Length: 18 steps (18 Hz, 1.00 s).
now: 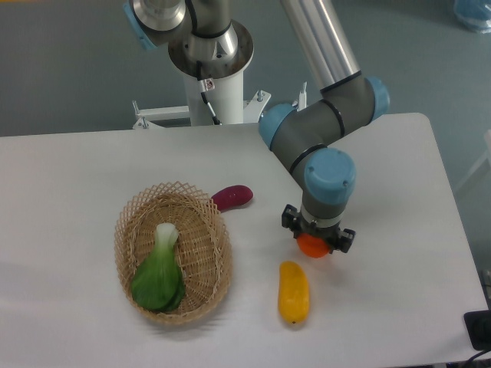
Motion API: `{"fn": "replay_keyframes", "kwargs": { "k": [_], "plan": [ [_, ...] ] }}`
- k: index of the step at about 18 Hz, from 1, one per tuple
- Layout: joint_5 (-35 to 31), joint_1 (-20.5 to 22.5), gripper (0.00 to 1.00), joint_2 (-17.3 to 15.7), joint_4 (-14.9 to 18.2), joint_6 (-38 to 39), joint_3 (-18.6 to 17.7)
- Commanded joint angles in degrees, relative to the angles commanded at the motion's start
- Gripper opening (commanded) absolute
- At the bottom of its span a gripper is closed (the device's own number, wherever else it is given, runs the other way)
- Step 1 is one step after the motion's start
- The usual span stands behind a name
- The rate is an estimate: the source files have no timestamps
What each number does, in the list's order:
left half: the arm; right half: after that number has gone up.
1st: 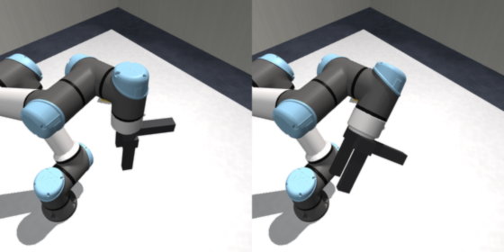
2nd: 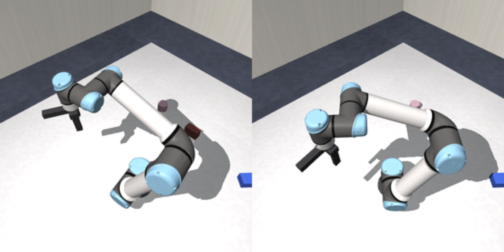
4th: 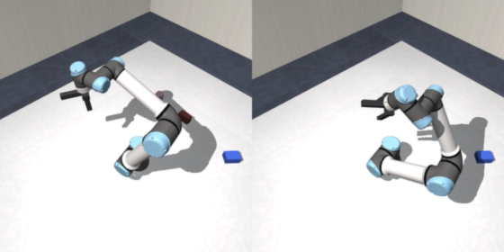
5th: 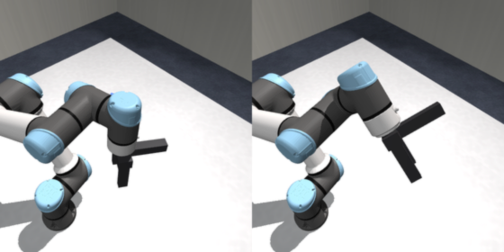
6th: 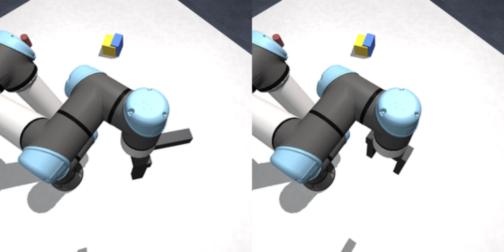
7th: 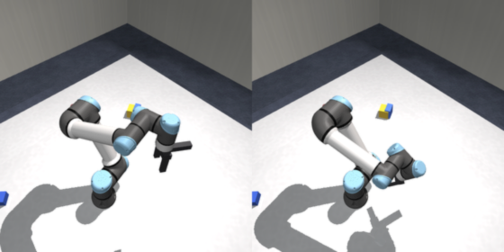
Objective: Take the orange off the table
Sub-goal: 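Lift the grasped orange up off the table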
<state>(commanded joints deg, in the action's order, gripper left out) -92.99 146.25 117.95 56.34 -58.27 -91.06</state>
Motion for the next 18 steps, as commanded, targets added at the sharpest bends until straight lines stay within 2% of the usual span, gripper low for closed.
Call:
{"fn": "replay_keyframes", "kwargs": {
  "k": [3, 11, 18],
  "plan": [
    [0.44, 1.32, 0.79, 0.0, 0.18, -0.09, 2.11],
    [0.53, 3.17, 0.79, 0.0, 0.26, -0.44, 5.54],
    [0.53, 4.31, 0.8, 0.17, 0.53, -6.15, 7.21]
  ]
}}
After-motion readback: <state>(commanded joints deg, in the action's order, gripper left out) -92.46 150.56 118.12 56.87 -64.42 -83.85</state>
